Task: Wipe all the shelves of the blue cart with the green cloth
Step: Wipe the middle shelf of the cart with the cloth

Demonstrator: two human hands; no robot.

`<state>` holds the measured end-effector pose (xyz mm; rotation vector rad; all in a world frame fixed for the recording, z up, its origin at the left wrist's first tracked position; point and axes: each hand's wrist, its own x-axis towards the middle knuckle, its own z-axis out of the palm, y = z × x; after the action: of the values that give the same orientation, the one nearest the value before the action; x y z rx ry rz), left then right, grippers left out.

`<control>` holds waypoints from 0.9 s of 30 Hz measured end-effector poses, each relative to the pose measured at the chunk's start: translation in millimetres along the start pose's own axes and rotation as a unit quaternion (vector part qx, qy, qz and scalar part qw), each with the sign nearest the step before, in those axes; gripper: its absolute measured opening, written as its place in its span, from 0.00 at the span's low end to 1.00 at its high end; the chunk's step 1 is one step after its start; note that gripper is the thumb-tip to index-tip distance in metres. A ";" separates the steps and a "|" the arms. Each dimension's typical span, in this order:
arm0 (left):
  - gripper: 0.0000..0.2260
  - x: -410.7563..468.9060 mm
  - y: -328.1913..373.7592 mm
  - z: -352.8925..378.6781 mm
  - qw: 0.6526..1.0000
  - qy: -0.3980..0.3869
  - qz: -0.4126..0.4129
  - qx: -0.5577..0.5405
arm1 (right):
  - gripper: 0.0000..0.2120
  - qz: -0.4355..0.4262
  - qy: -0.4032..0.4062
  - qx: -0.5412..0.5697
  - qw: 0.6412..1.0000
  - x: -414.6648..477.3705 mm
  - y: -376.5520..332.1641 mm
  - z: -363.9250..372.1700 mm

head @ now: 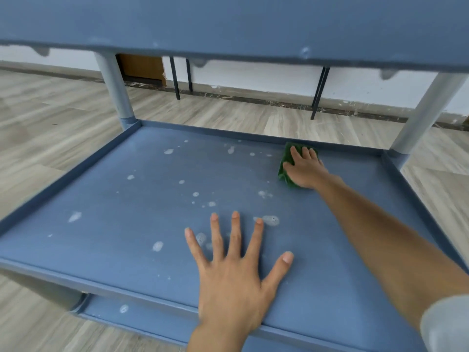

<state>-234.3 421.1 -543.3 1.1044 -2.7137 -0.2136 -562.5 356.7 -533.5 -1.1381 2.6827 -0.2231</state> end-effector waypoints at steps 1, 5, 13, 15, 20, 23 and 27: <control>0.34 0.0 0.0 0.3 1.000 0.002 -0.001 -0.002 | 0.34 0.004 -0.002 0.002 1.000 9.1 -1.6 -1.9; 0.34 2.1 -1.1 2.2 0.999 0.034 -0.006 -0.018 | 0.35 0.012 -0.004 0.019 1.000 29.3 -1.8 -7.3; 0.39 3.1 -1.5 3.2 1.000 0.024 -0.009 -0.004 | 0.34 -0.022 0.012 0.016 1.000 -21.5 -2.4 6.2; 0.40 3.0 -2.3 3.8 1.000 0.021 -0.013 -0.006 | 0.32 -0.041 0.011 0.021 0.999 -52.2 -4.3 11.4; 0.40 2.0 -3.6 3.0 0.999 0.017 -0.017 -0.025 | 0.29 -0.081 0.032 0.000 0.996 -175.9 -9.7 35.8; 0.41 2.7 -6.8 0.6 0.999 0.022 -0.020 -0.039 | 0.30 -0.103 0.038 -0.014 0.994 -263.0 -8.1 50.5; 0.41 3.1 -12.7 -5.8 0.999 0.021 -0.008 -0.023 | 0.33 -0.099 0.028 -0.023 0.994 -326.0 -10.6 57.3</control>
<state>-226.5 409.6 -539.9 1.1065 -2.6508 -0.2523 -319.9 581.9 -540.5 -1.4350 2.6333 -0.2302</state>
